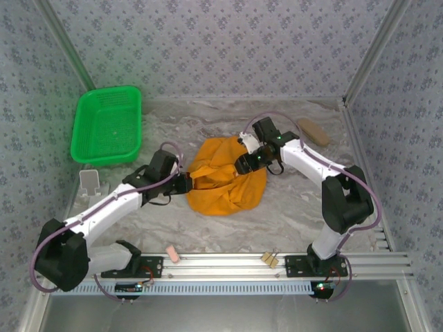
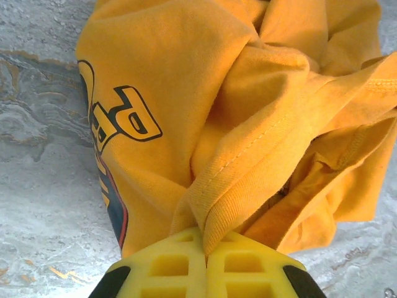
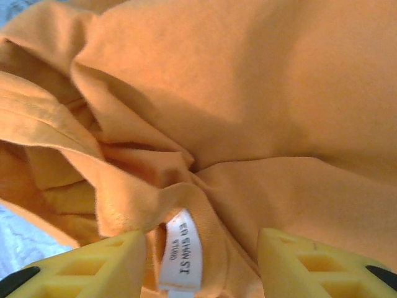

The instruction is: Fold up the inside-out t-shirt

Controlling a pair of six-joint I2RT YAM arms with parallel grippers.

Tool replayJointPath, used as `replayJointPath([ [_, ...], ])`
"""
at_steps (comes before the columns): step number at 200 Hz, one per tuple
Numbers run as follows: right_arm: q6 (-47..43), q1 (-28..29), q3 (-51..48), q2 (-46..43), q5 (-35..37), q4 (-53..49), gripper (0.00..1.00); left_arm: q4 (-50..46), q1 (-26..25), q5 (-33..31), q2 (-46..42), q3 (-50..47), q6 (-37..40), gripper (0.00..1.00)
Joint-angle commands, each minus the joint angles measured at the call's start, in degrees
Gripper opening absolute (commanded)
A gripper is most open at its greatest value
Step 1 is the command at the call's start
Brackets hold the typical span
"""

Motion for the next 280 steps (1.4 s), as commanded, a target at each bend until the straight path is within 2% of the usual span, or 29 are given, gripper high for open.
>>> replayJointPath([
  [1, -0.8, 0.7, 2.6, 2.7, -3.3, -4.4, 0.5, 3.8, 2.2, 8.1, -1.5, -2.0, 0.4, 0.0],
  [43, -2.4, 2.5, 4.1, 5.1, -8.8, -8.5, 0.4, 8.9, 6.3, 14.0, -3.7, -6.5, -2.4, 0.0],
  [49, -2.5, 3.3, 4.0, 4.8, -8.6, -8.8, 0.35, 8.8, 6.9, 14.1, -3.9, -6.9, -2.7, 0.0],
  [64, 0.2, 5.3, 3.1, 3.2, -3.4, -7.3, 0.14, 7.4, 8.3, 13.9, -3.8, -7.3, -2.8, 0.0],
  [71, 2.0, 6.6, 2.6, 2.3, 2.2, -6.9, 0.07, 7.0, 8.8, 14.3, -3.6, -7.3, -2.6, 0.0],
  [85, 6.1, 10.7, 2.4, 1.2, 17.5, -7.2, 0.04, 6.9, 9.2, 15.2, -3.0, -7.7, -2.4, 0.0],
  [90, 9.4, 12.3, 2.6, 1.1, 23.8, -7.9, 0.0, 7.1, 9.4, 15.6, -2.9, -7.8, -2.4, 0.0],
  [111, 21.1, 19.7, 3.4, 2.6, 48.8, -11.3, 0.0, 7.7, 10.2, 16.0, -2.9, -8.6, -2.6, 0.0],
  [128, 29.5, 23.6, 3.8, 3.8, 62.5, -14.0, 0.0, 7.1, 11.5, 15.9, -3.0, -9.0, -2.3, 0.0],
  [137, 31.1, 24.6, 4.3, 3.7, 64.9, -14.2, 0.0, 6.8, 12.4, 16.0, -3.1, -9.1, -2.3, 0.0],
  [147, 30.8, 25.2, 4.7, 2.7, 63.0, -12.9, 0.04, 6.9, 12.8, 16.1, -3.4, -9.4, -2.4, 0.0],
  [154, 28.5, 25.1, 4.2, 1.4, 58.4, -10.5, 0.11, 7.0, 13.0, 16.1, -3.5, -9.6, -2.5, 0.0],
  [159, 26.7, 24.8, 3.8, 0.4, 54.2, -9.0, 0.26, 7.3, 13.1, 16.2, -3.5, -9.6, -2.5, 0.0],
  [166, 26.1, 23.9, 3.6, -0.8, 48.8, -8.1, 0.37, 7.5, 13.0, 16.5, -3.5, -9.6, -2.5, 0.0],
  [205, 22.4, 12.8, 1.1, -3.7, 14.9, -3.9, 0.48, 8.4, 13.0, 18.7, -2.0, -9.2, -2.5, 0.0],
  [223, 20.2, 9.4, -0.2, -4.1, 4.1, -2.7, 0.51, 9.1, 13.0, 19.1, -1.9, -9.5, -2.9, 0.0],
  [238, 18.2, 7.4, 0.6, -2.9, 0.0, -4.4, 0.52, 9.1, 13.1, 19.2, -1.8, -9.5, -2.9, 0.0],
  [280, 15.3, 6.2, 2.2, 1.1, 0.5, -6.2, 0.42, 9.4, 13.0, 19.3, -1.2, -9.3, -2.9, 0.0],
])
